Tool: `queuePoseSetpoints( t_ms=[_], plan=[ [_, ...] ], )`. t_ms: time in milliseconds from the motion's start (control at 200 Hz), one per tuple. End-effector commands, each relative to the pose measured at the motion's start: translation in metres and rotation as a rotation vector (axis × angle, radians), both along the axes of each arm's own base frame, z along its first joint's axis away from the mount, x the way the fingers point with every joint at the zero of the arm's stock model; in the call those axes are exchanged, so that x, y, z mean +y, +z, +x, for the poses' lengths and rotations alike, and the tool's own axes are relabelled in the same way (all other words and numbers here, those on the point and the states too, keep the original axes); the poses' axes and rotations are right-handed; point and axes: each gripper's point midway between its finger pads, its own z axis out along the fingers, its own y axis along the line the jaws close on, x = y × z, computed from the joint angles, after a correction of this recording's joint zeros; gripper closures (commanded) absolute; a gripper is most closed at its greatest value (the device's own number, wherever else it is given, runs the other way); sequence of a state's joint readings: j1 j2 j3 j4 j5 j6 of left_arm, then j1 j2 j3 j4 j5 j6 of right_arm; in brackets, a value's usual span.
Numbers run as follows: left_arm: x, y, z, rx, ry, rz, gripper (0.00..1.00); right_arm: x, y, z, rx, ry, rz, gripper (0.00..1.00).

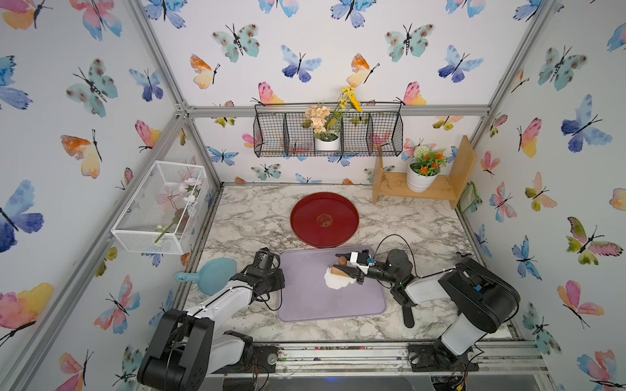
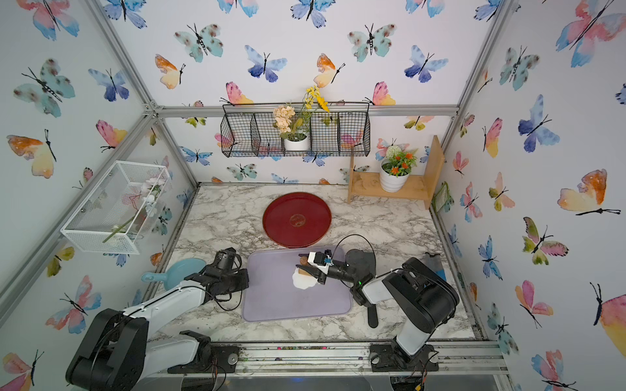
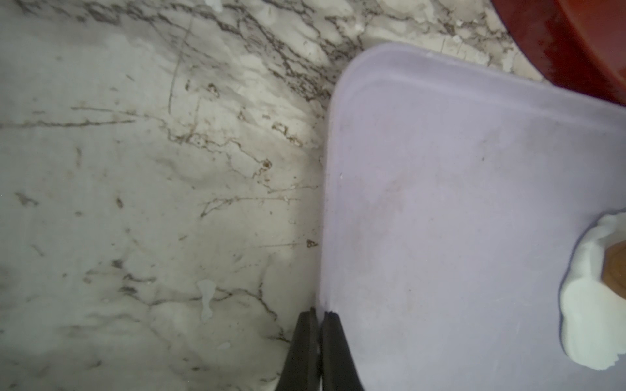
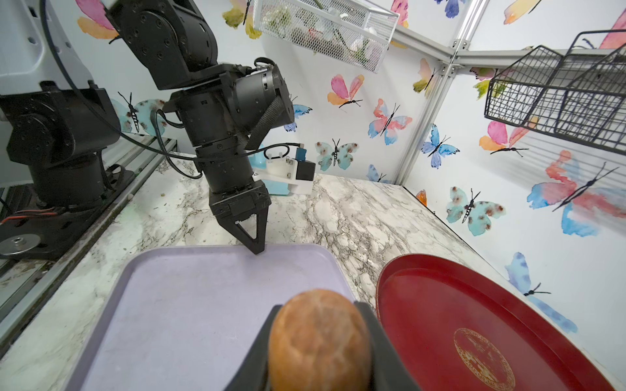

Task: Roll out the dumpling wrappers from the dough
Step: Flatten out the dough on the work surface.

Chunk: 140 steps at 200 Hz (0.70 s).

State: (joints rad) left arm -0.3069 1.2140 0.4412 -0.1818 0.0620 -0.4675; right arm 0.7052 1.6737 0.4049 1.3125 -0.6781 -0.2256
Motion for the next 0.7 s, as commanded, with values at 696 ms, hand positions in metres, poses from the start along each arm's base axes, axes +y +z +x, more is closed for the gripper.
queuePoseSetpoints(
  t_ms=[696],
  plan=[
    [0.004,0.004,0.002,-0.018,0.035,-0.025,1.00,-0.020,-0.079,-0.017,0.497,-0.203,-0.185,0.99]
  ],
)
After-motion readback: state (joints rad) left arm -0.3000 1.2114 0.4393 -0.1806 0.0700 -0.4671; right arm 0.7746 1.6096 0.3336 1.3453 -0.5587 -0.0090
